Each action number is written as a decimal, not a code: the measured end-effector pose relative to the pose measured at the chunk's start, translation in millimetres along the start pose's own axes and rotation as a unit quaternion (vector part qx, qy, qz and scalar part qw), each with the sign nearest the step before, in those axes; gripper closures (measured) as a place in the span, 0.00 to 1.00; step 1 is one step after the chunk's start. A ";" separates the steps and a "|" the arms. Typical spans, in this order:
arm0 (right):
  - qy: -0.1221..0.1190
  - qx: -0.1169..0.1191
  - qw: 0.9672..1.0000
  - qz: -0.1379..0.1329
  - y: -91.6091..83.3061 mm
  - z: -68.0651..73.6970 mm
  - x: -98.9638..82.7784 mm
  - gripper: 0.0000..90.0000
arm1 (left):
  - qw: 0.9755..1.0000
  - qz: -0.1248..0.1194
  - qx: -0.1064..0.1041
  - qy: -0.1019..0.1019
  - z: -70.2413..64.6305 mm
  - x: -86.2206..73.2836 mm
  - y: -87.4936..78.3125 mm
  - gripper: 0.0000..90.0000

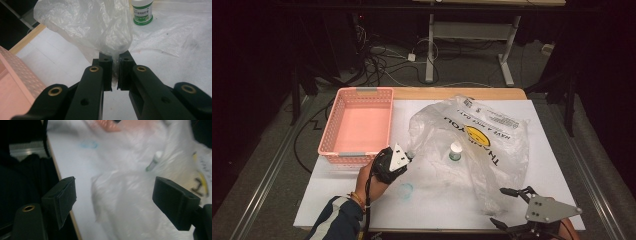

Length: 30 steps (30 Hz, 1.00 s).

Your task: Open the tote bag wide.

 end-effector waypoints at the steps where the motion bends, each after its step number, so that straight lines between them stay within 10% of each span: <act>1: -0.004 -0.004 1.000 0.013 4.8 0.7 -5.8 0.22 | 1.000 0.000 0.000 0.000 -0.1 0.2 -0.1 0.92; 9: -0.022 -0.048 0.995 0.086 27.6 -20.3 -41.2 0.59 | 1.000 -0.002 -0.001 0.002 -0.8 0.4 -0.1 0.92; 16: -0.018 -0.067 0.995 0.078 26.3 -31.0 -40.6 0.95 | 1.000 -0.005 -0.004 0.004 -2.1 1.5 -0.6 0.92; 30: -0.033 -0.120 0.992 0.022 16.9 -55.7 -13.8 1.00 | 1.000 -0.011 0.003 -0.007 1.6 -3.8 -15.1 0.92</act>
Point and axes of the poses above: each handheld gripper's, and its own axes: y roughly forward along the jaws, x roughly out of its top, z roughly to its left, the point moved 10 cm from there along y, roughly forward along the jaws, and after that the axes turned 3 degrees about x, right-handed, at the moved point
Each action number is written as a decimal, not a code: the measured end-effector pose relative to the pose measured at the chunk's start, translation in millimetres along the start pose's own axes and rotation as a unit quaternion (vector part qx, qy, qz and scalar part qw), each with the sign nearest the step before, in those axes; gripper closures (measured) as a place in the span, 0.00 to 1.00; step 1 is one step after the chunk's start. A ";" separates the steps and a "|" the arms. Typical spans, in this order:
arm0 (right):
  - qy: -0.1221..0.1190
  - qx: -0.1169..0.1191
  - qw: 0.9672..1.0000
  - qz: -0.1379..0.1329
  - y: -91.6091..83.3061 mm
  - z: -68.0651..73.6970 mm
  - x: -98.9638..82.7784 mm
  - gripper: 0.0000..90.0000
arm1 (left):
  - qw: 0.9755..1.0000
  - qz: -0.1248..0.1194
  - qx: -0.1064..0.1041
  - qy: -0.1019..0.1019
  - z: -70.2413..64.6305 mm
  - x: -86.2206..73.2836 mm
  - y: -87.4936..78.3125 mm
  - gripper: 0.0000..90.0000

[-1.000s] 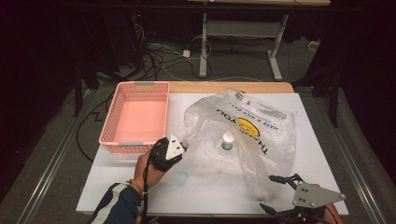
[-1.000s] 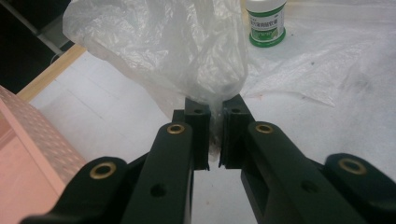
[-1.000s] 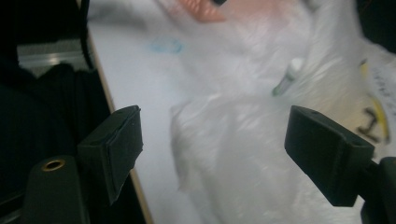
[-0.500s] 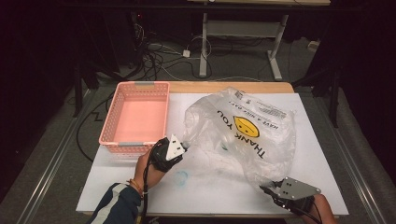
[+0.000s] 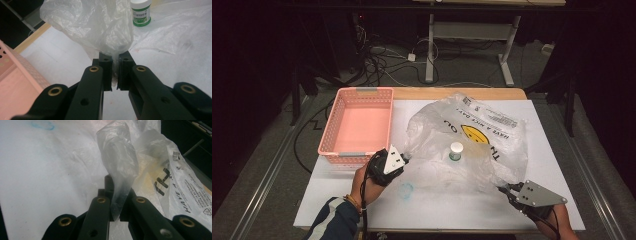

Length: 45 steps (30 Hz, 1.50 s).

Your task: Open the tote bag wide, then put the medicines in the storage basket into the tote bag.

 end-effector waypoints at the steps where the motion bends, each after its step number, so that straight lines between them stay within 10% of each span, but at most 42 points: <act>1: 0.000 -0.002 1.000 -0.002 0.4 -2.0 0.9 1.00 | 1.000 -0.001 0.000 -0.003 0.3 -0.8 -1.7 0.92; 27: 0.001 -0.047 0.998 -0.030 -5.1 -32.6 14.6 1.00 | 1.000 -0.020 -0.012 0.002 -17.5 4.2 -16.6 0.92; 45: -0.016 -0.088 0.994 -0.067 -21.4 -51.2 37.1 1.00 | 0.997 -0.073 0.000 0.014 -18.0 37.5 -35.7 0.92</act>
Point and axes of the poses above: each handheld gripper's, and its own axes: y roughly forward along the jaws, x roughly out of its top, z roughly to its left, the point moved 10 cm from there along y, roughly forward along the jaws, and after that the axes turned 3 degrees about x, right-handed, at the moved point
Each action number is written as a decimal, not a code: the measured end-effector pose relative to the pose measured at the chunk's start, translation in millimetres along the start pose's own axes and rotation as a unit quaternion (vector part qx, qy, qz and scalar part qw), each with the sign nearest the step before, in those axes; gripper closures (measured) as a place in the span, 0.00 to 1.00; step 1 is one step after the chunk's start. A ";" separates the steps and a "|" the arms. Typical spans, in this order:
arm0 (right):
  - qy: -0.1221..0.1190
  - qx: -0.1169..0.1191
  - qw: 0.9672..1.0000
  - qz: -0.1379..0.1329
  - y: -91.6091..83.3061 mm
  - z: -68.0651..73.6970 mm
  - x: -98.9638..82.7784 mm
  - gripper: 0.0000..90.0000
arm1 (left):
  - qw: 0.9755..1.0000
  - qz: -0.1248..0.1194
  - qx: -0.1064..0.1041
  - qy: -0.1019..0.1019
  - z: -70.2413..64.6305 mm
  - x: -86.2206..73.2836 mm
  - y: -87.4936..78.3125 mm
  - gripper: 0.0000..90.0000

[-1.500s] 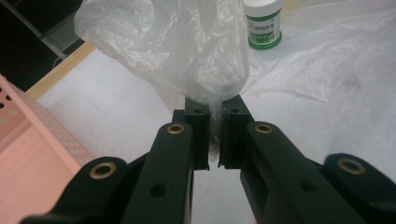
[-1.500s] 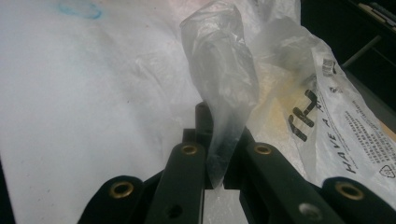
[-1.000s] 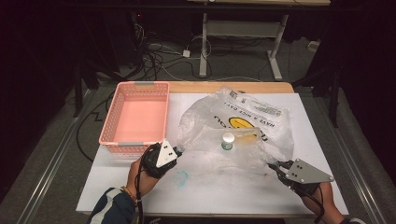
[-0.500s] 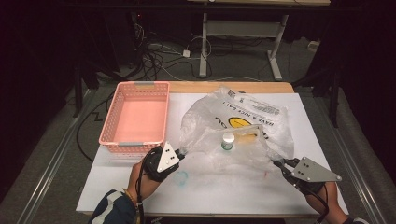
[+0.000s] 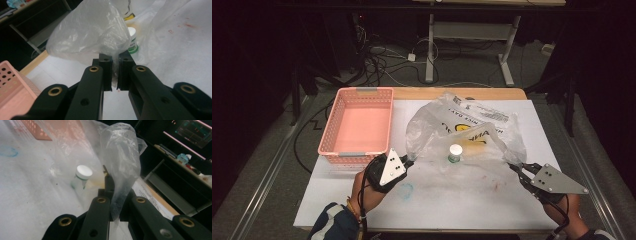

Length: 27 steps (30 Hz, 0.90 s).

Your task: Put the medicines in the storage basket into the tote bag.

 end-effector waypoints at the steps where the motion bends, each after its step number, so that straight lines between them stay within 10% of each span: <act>1: -0.003 -0.001 1.000 -0.002 -0.5 -0.7 2.2 1.00 | 1.000 -0.003 0.002 -0.001 0.6 1.1 -2.1 0.92; 17: -0.023 -0.019 0.999 -0.036 -8.5 -10.3 36.3 1.00 | 0.998 -0.047 0.029 -0.014 17.8 20.6 -39.5 0.92; 27: -0.018 -0.029 0.998 -0.045 -2.2 -24.6 47.5 1.00 | 0.998 -0.064 0.023 -0.007 20.1 36.7 -33.8 0.92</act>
Point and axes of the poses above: each handheld gripper's, and its own axes: y roughly forward along the jaws, x roughly out of its top, z roughly to its left, the point moved 10 cm from there along y, roughly forward along the jaws, and after that the axes turned 3 degrees about x, right-handed, at the moved point
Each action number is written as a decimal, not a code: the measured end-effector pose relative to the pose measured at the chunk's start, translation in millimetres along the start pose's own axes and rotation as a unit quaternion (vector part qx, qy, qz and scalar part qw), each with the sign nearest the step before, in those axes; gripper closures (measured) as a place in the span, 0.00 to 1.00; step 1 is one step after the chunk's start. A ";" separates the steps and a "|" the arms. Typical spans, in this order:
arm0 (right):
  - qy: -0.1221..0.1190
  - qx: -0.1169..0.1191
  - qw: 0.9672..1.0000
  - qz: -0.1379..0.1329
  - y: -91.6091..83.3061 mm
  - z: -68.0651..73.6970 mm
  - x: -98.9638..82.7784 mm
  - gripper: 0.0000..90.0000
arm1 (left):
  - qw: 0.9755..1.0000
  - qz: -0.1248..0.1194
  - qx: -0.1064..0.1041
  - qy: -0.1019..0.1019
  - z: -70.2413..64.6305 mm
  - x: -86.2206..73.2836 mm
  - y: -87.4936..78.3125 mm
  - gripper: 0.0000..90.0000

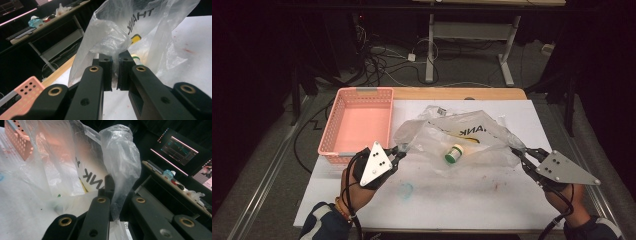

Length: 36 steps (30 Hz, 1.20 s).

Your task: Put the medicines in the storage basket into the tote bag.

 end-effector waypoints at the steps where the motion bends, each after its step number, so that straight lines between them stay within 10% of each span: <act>1: 0.004 0.003 1.000 0.001 3.1 -0.8 -0.5 1.00 | 1.000 -0.001 -0.001 0.000 0.0 0.4 3.4 0.92; 30: 0.062 -0.035 0.997 0.023 78.3 -61.9 -21.3 1.00 | 0.999 -0.028 0.023 -0.030 41.5 30.7 104.9 0.92; 36: 0.067 -0.044 0.997 0.025 86.8 -76.2 -17.2 1.00 | 0.997 -0.051 0.033 -0.040 54.0 49.8 103.3 0.92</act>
Point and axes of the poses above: each handheld gripper's, and its own axes: y roughly forward along the jaws, x roughly out of its top, z roughly to its left, the point moved 10 cm from there along y, roughly forward along the jaws, and after that the axes turned 3 degrees about x, right-handed, at the moved point
